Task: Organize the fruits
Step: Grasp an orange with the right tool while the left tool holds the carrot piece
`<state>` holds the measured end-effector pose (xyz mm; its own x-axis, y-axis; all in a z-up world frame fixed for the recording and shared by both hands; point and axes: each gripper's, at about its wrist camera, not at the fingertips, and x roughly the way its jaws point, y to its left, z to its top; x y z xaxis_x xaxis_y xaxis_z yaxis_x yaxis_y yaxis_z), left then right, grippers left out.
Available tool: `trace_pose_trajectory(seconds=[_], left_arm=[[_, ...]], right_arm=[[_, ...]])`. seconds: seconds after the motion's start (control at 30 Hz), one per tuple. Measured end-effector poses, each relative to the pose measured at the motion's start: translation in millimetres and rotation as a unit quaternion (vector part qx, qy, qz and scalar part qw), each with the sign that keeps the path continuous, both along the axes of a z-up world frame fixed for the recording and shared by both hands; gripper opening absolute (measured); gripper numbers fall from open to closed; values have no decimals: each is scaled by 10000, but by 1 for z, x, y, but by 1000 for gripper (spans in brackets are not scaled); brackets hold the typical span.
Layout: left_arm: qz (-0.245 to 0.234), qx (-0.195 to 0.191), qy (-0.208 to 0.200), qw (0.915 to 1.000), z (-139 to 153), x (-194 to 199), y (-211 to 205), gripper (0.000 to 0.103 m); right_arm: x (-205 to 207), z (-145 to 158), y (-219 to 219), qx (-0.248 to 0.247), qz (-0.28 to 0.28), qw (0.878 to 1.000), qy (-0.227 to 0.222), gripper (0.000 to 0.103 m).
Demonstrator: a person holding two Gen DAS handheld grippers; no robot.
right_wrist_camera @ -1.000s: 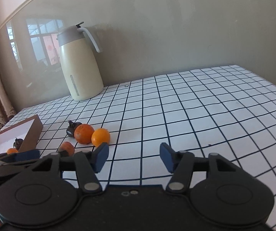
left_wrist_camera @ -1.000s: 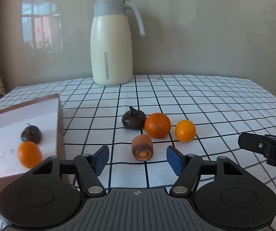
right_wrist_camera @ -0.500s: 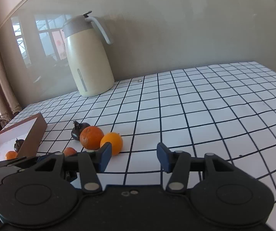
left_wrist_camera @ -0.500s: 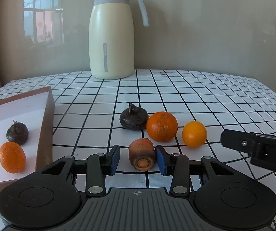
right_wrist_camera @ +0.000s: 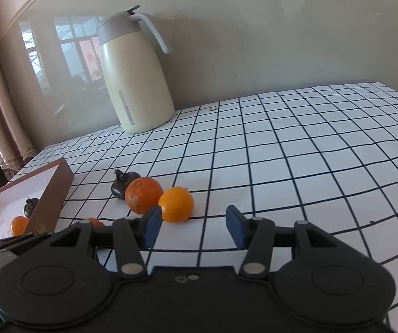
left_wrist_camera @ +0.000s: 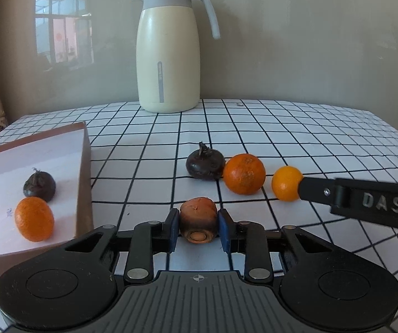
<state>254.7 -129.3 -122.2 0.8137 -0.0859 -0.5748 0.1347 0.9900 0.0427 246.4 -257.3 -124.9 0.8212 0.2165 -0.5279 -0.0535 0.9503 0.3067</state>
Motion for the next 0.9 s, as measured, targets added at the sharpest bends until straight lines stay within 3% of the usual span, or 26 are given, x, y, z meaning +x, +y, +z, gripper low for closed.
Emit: trace_pose_trajectory(seconds=[0.9], left_arm=[[3, -18, -50, 10000, -4, -15, 25, 30]], right_arm=[[35, -5, 20, 38, 78, 9998, 165, 35]])
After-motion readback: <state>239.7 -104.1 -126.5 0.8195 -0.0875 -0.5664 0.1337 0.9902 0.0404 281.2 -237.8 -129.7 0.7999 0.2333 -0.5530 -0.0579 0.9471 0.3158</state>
